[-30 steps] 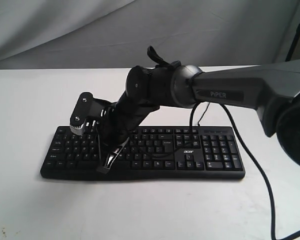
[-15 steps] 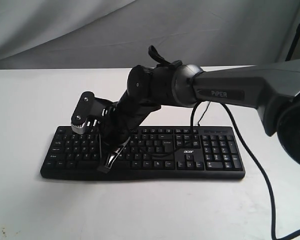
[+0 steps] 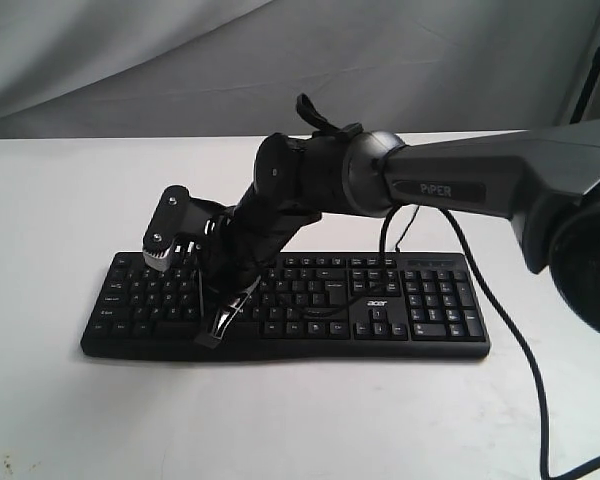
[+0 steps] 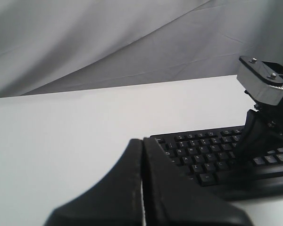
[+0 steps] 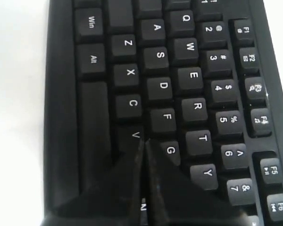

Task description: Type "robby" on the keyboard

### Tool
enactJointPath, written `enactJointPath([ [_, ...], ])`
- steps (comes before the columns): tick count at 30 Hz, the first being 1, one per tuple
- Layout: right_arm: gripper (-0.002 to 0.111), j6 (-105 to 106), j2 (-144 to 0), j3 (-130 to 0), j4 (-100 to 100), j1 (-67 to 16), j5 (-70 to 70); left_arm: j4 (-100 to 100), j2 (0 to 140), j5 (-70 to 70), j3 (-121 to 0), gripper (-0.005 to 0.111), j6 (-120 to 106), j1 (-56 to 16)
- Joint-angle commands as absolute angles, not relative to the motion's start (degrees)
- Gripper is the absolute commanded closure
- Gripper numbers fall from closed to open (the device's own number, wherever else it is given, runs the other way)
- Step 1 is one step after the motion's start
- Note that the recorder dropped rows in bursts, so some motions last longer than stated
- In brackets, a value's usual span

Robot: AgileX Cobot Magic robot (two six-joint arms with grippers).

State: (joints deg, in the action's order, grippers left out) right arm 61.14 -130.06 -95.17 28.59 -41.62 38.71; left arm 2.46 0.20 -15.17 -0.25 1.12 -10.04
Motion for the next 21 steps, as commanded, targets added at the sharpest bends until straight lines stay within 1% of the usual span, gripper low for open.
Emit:
enactJointPath([
  [1, 0.108, 61.2, -130.4, -95.4, 28.5, -41.2, 38.4, 2.7, 0.0, -14.8, 0.0, 0.107, 1.3, -10.4],
  [21, 0.108, 61.3, -131.4, -95.4, 28.4, -41.2, 39.2, 2.7, 0.0, -14.8, 0.0, 0.107, 1.3, -10.4],
])
